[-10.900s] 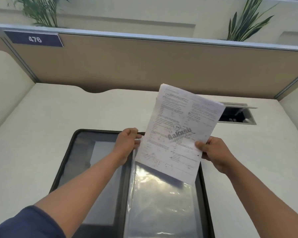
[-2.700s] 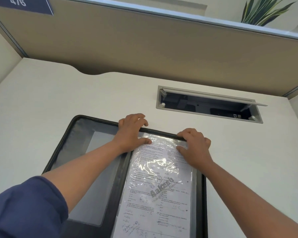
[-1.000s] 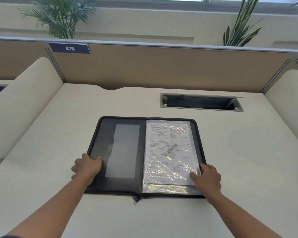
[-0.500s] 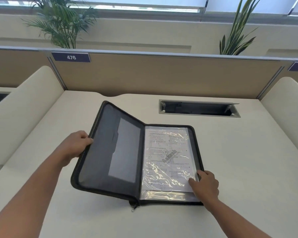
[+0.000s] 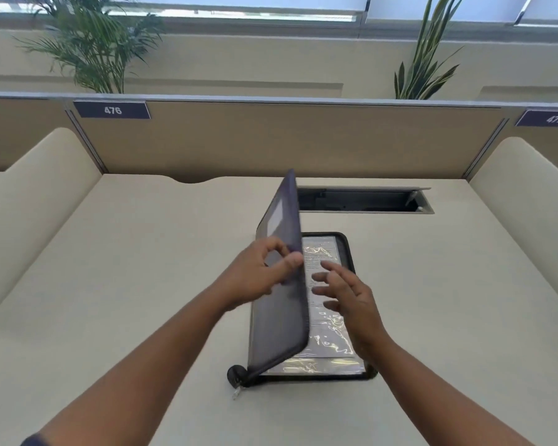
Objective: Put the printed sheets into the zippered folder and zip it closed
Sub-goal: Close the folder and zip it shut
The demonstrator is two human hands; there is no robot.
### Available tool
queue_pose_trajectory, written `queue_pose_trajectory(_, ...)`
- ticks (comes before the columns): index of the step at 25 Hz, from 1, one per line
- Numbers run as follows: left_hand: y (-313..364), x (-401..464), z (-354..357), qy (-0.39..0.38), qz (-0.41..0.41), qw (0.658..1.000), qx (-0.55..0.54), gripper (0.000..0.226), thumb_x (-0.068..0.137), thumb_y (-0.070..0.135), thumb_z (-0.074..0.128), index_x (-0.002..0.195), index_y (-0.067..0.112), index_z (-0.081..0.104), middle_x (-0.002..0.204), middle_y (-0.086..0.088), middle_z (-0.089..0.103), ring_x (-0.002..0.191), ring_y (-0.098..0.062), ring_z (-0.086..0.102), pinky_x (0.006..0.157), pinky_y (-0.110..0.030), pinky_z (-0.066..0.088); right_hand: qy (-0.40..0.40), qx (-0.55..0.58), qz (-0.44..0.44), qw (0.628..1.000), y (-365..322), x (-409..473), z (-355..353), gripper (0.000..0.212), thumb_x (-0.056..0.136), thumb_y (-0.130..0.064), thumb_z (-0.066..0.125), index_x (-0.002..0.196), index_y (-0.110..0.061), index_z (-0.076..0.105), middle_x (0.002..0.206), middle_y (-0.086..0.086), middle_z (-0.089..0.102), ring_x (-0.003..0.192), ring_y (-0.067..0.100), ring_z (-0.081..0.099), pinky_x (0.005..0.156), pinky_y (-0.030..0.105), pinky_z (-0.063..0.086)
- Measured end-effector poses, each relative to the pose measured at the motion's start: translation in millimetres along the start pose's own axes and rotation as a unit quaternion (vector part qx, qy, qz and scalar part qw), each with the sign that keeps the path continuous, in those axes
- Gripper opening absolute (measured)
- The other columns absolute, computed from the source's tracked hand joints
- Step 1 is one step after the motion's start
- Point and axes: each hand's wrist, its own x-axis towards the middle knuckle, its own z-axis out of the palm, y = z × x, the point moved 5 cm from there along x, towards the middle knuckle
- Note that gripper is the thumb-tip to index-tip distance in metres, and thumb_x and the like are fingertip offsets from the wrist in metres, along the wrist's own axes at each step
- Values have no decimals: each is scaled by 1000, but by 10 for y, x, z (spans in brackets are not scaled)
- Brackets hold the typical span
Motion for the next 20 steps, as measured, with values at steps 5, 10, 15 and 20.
queue_pose_trajectory(5, -537, -46, 619, -71, 31, 983, 169, 61, 94, 46, 65, 149, 28, 45, 155, 3, 43, 137, -8, 45, 112, -27, 37, 28, 63, 12, 998, 60, 112, -395, 32, 95, -2, 54, 113, -16, 75, 112, 19, 76, 89, 24, 73, 72, 34, 61)
queue_pose_trajectory(10, -1185, -258, 705, -124, -53, 940, 313, 73, 89, 53, 62, 154, 42, 32, 167, 3, 18, 151, -25, 18, 120, -43, 28, 83, -80, 117, 986, 574, 124, -956, 43, 88, 7, 48, 105, -18, 79, 102, 7, 81, 89, 26, 76, 79, 39, 61)
queue_pose_trajectory(15, -1485, -439, 703, -121, -67, 949, 284, 85, 84, 54, 67, 157, 42, 25, 169, 16, 3, 151, -20, 17, 120, -42, 28, 121, -255, 141, 949, 900, 44, -1041, 23, 84, -16, 66, 101, -31, 71, 101, -12, 77, 91, 18, 73, 87, 44, 59)
queue_pose_trajectory(20, -1598, -568, 674, -62, -97, 979, 166, 88, 78, 48, 79, 153, 33, 35, 159, 13, 23, 132, -14, 47, 109, -29, 40, 93, -408, 98, 903, 1058, 2, -970, 30, 85, -33, 73, 112, -25, 65, 107, -2, 67, 92, 22, 66, 83, 43, 57)
